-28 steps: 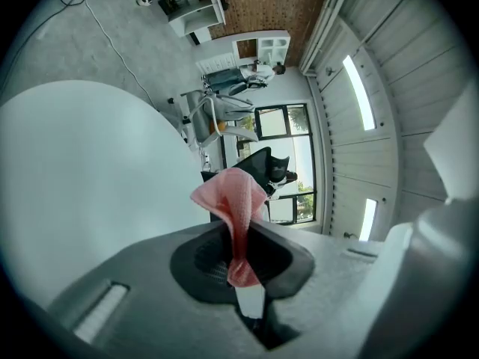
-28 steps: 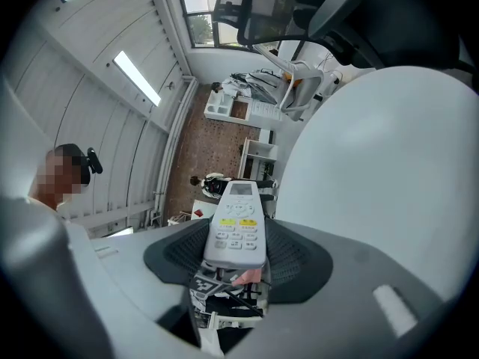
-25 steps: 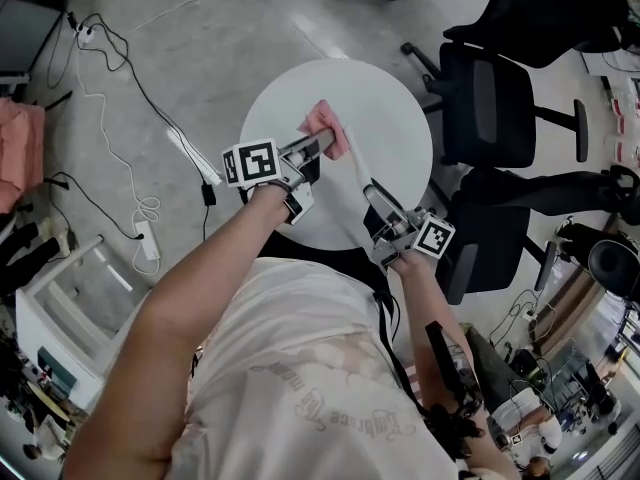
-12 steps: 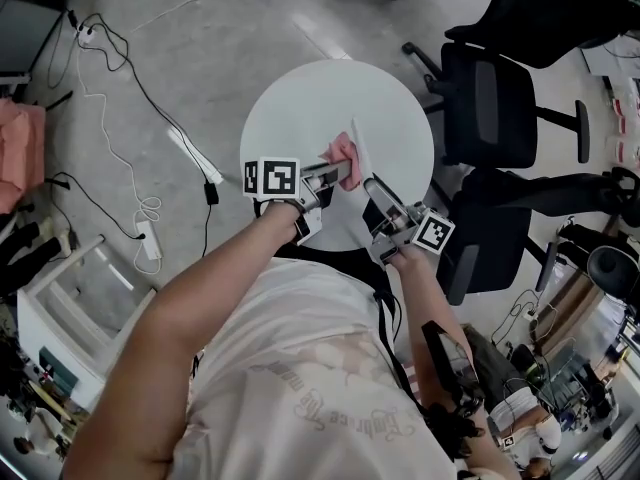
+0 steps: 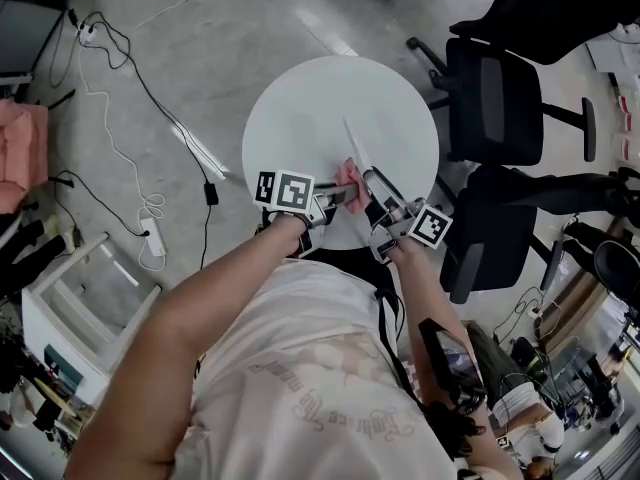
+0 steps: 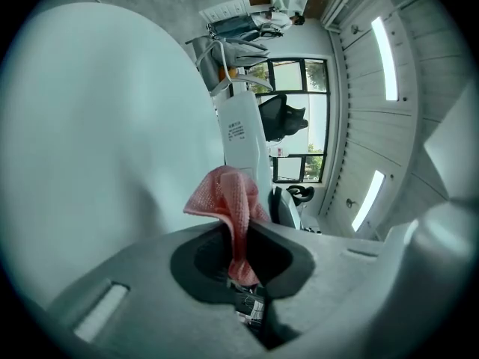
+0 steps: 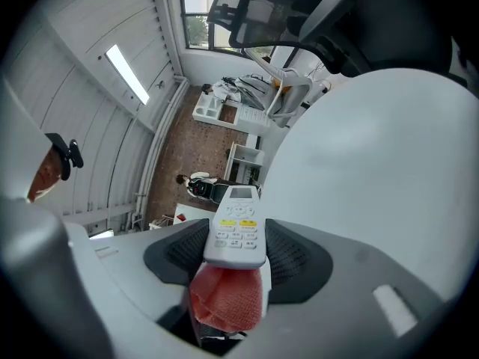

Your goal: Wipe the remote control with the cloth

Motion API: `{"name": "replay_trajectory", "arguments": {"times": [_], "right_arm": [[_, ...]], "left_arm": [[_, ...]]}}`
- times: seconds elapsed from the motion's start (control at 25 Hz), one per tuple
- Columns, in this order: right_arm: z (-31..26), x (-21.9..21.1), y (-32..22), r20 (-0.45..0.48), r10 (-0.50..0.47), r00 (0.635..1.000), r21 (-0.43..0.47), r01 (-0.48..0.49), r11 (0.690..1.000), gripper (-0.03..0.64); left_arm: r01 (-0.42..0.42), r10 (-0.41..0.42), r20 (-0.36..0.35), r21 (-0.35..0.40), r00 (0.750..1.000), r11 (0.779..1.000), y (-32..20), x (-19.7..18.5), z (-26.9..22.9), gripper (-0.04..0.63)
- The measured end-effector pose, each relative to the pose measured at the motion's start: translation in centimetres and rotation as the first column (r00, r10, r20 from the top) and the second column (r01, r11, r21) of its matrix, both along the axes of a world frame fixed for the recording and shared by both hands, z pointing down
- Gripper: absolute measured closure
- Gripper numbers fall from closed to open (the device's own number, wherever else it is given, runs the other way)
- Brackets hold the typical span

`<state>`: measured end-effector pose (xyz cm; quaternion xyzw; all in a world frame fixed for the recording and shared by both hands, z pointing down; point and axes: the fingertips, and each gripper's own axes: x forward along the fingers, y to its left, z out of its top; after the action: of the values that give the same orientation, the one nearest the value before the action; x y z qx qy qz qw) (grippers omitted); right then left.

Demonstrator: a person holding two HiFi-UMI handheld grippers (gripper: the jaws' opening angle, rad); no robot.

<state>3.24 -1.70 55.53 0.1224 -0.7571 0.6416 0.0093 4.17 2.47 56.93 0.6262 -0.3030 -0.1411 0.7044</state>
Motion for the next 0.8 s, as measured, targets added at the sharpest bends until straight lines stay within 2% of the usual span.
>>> {"name": "replay_trajectory", "arguments": {"times": [0.12, 0.24, 0.32, 0.4, 0.48, 0.6, 0.8], "right_arm": [[1.6, 0.4, -0.4, -0.068, 0.009, 0.998, 0.009, -0.008, 1.0, 0.371], [3.4, 0.5, -0.9, -0.141, 0.009, 0.99, 0.014, -0.007, 1.0, 0.371], [4.6, 0.8, -1.2, -0.233, -0.006, 0.972, 0.04, 0.016, 0.999, 0.371], [5.6, 0.9, -1.4, -0.341, -0.045, 0.939, 0.097, 0.083, 0.992, 0.371], [6.4, 0.5, -1.4, -0.446, -0.099, 0.889, 0.166, 0.191, 0.968, 0.371], [7.4, 0.1, -1.1, -0.595, -0.154, 0.789, 0.252, 0.365, 0.896, 0.371], [9.7, 0.2, -0.2, -0.778, -0.175, 0.603, 0.273, 0.576, 0.771, 0.371]], "left_arm": [[-0.004, 0.005, 0.029, -0.019, 1.0, 1.0, 0.7, -0.7, 1.0, 0.568], [0.036, -0.033, 0.048, -0.05, 0.998, 0.998, 1.1, -2.2, 2.0, 0.568], [0.054, -0.051, 0.06, -0.061, 0.997, 0.997, 1.3, -3.0, 2.4, 0.568], [0.065, -0.06, 0.073, -0.066, 0.996, 0.996, 1.5, -3.7, 2.6, 0.568], [0.078, -0.072, 0.087, -0.069, 0.994, 0.995, 1.8, -4.4, 2.8, 0.568], [0.095, -0.086, 0.107, -0.074, 0.991, 0.993, 2.3, -5.1, 3.0, 0.568], [0.107, -0.096, 0.152, -0.067, 0.984, 0.992, 3.4, -6.1, 3.2, 0.568]]}}
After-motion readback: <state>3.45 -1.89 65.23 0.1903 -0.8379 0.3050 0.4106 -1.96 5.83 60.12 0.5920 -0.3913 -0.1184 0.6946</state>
